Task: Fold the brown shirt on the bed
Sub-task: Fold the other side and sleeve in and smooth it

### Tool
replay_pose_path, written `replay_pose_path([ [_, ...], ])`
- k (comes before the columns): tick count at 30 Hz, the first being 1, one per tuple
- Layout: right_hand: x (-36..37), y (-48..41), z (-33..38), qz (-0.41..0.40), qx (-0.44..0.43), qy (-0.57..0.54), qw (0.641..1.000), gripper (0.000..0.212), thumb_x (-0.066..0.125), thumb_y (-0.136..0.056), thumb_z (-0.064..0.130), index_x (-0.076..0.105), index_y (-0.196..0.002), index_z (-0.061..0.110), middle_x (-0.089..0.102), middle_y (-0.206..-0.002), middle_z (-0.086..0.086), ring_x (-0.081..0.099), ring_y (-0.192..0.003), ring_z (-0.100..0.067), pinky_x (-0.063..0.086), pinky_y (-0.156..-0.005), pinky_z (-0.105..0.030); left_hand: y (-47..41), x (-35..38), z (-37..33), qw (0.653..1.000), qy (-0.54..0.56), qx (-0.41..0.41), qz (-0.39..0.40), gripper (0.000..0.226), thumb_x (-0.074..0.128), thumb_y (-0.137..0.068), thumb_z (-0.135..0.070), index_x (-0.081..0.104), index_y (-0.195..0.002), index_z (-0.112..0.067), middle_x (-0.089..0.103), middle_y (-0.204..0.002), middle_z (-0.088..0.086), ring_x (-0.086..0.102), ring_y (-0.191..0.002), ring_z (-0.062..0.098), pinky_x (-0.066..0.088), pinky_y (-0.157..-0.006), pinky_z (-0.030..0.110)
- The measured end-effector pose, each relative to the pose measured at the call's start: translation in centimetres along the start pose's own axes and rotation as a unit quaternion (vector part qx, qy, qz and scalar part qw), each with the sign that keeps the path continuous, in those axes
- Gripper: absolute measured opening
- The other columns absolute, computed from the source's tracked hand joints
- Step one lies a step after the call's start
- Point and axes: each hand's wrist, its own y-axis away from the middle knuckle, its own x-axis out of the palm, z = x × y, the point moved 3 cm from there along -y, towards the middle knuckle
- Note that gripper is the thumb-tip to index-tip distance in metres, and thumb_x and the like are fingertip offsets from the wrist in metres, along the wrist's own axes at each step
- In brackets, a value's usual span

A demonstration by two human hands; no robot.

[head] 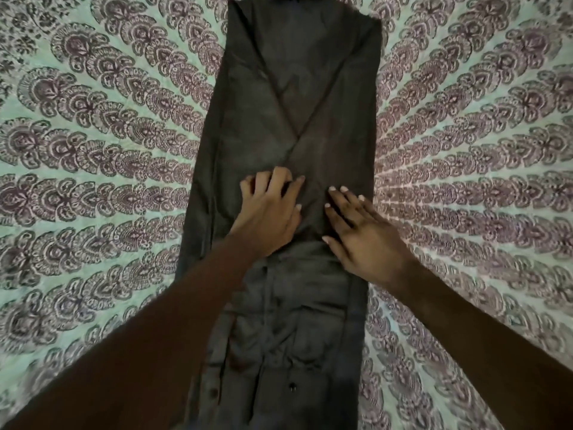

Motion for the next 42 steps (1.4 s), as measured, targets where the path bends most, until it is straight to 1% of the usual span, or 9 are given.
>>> replay_pose_path([
  [6,0.8,7.1,4.9,0.034,0.048,-0.025,0.998,0.08,0.044,-0.098,0.063,0.043,-0.155,0.007,0.028,-0.168,-0.019,0.027,-0.156,-0.035,0.03,-0.124,-0.053,8.2,-1.7,-1.7,0.985,0.098,0.126,0.071,0.07,0.05,-0.083,-0.06,0.055,-0.139,-0.018,0.055,-0.137,0.008,0.055,-0.123,0.031,0.033,-0.095,0.048],
  [10,1.6,11.7,9.2,0.076,0.058,-0.038,0.995,0.084,0.045,-0.097,0.068,0.03,-0.163,0.018,0.012,-0.173,-0.015,0.012,-0.16,-0.034,0.023,-0.127,-0.053,12.5,-0.3,-1.8,0.97,0.02,0.135,0.199,0.12,0.059,-0.074,-0.081,0.007,-0.164,-0.021,-0.002,-0.172,0.011,0.005,-0.159,0.03,0.012,-0.118,0.06],
  [12,2.0,13.8,11.1,0.096,0.064,-0.043,0.992,0.082,0.044,-0.098,0.068,0.023,-0.165,0.025,0.005,-0.174,-0.013,0.007,-0.16,-0.033,0.022,-0.127,-0.054,13.5,-0.3,-2.4,0.971,0.002,0.139,0.195,0.123,0.062,-0.075,-0.082,0.006,-0.164,-0.019,-0.013,-0.17,0.014,-0.002,-0.157,0.035,0.01,-0.115,0.062],
  [16,1.5,16.5,13.2,0.105,0.106,-0.065,0.987,0.071,0.041,-0.101,0.061,0.024,-0.164,0.03,-0.004,-0.174,-0.011,0.003,-0.161,-0.033,0.018,-0.128,-0.052,15.2,-1.6,-3.7,0.977,-0.019,0.149,0.153,0.1,0.066,-0.084,-0.071,0.031,-0.157,-0.014,0.028,-0.152,0.012,0.036,-0.132,0.035,0.032,-0.101,0.051],
  [27,1.3,20.1,16.1,0.108,0.096,-0.143,0.979,0.069,0.037,-0.101,0.062,0.037,-0.16,0.026,0.013,-0.173,-0.012,0.017,-0.158,-0.034,0.026,-0.125,-0.05,20.7,-1.4,-4.4,0.969,0.124,0.109,0.183,0.068,0.061,-0.097,-0.05,0.04,-0.154,-0.02,0.023,-0.167,0.007,0.024,-0.149,0.032,0.038,-0.111,0.051],
  [31,0.7,20.9,14.7,0.09,0.046,-0.132,0.986,0.087,0.079,-0.082,0.019,0.038,-0.159,0.017,0.023,-0.171,-0.012,0.029,-0.155,-0.032,0.033,-0.122,-0.049,22.1,-3.2,-2.7,0.976,0.161,0.058,0.134,0.05,0.067,-0.092,-0.023,0.055,-0.141,-0.021,0.04,-0.155,0.005,0.044,-0.137,0.032,0.045,-0.102,0.049],
  [34,0.2,21.2,12.4,0.123,-0.011,-0.06,0.99,0.122,0.093,-0.052,0.003,0.036,-0.159,0.017,0.022,-0.17,-0.011,0.031,-0.153,-0.031,0.034,-0.119,-0.048,23.9,-3.6,1.1,0.982,0.116,0.059,0.134,0.069,0.079,-0.068,-0.005,0.06,-0.132,-0.023,0.05,-0.143,0.01,0.052,-0.121,0.036,0.051,-0.092,0.05],
  [39,-0.5,21.1,11.1,0.097,-0.137,-0.006,0.986,0.107,0.063,-0.069,-0.01,0.029,-0.163,0.027,0.018,-0.172,-0.008,0.026,-0.156,-0.031,0.038,-0.12,-0.051,27.7,-4.0,8.3,0.977,0.025,0.069,0.199,0.115,0.081,-0.053,0.01,0.042,-0.153,-0.033,0.036,-0.163,0.012,0.049,-0.137,0.043,0.049,-0.098,0.065],
  [42,0.4,20.7,10.5,0.127,-0.189,0.02,0.974,0.106,0.074,-0.067,0.003,0.033,-0.161,0.026,0.026,-0.17,-0.01,0.031,-0.154,-0.03,0.027,-0.121,-0.049,29.0,-3.5,9.7,0.964,-0.003,0.113,0.241,0.123,0.081,-0.058,0.006,0.029,-0.157,-0.047,0.023,-0.169,0.008,0.04,-0.145,0.044,0.047,-0.099,0.069],
])
